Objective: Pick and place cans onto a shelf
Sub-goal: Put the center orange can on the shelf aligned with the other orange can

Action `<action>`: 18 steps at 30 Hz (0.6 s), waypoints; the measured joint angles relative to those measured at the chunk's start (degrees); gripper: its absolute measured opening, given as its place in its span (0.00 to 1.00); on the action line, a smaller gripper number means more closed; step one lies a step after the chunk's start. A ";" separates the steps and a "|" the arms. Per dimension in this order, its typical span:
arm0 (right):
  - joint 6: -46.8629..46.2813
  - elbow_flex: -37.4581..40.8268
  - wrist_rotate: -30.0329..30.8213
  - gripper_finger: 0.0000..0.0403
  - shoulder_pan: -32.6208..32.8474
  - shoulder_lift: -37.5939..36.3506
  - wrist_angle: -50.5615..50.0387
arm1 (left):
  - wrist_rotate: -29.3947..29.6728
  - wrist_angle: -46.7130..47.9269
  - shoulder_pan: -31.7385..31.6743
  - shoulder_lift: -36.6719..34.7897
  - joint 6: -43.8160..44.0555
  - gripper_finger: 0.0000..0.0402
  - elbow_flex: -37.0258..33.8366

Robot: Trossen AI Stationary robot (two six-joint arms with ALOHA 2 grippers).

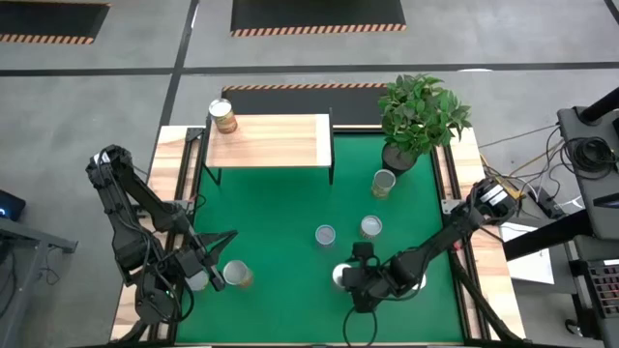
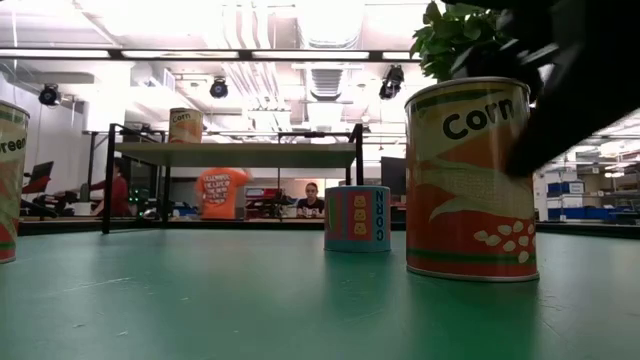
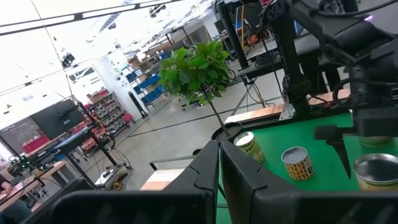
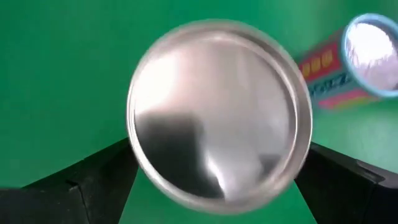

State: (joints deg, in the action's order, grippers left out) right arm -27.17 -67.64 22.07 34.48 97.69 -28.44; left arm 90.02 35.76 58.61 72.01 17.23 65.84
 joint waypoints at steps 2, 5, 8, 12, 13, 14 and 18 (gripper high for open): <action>1.20 1.46 0.28 0.94 -0.26 -0.07 4.62 | -0.02 -0.01 0.00 0.00 0.00 0.00 0.00; 1.91 4.06 0.29 0.94 -0.63 -0.07 10.93 | -0.09 -0.01 0.00 0.00 0.02 0.00 0.00; 2.18 6.01 0.26 0.92 -0.93 -0.30 14.61 | -0.13 -0.03 0.00 0.00 0.02 0.00 0.00; 1.72 6.38 -0.15 0.81 -1.27 -1.02 15.07 | -0.15 -0.05 0.00 0.00 0.02 0.00 0.00; 1.72 6.38 -0.52 0.78 -1.29 -1.33 15.10 | -0.15 -0.05 0.00 0.00 0.02 0.00 0.00; 1.72 6.36 -0.96 0.76 -1.38 -1.67 15.20 | -0.15 -0.05 0.00 0.00 0.02 0.00 0.00; 1.71 5.20 -1.49 0.72 -1.53 -2.37 14.77 | -0.14 -0.11 0.01 0.00 0.02 0.00 0.00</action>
State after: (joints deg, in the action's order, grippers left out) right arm -25.46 -62.44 20.58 32.95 95.33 -13.67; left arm 89.88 35.65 58.62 72.01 17.26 65.84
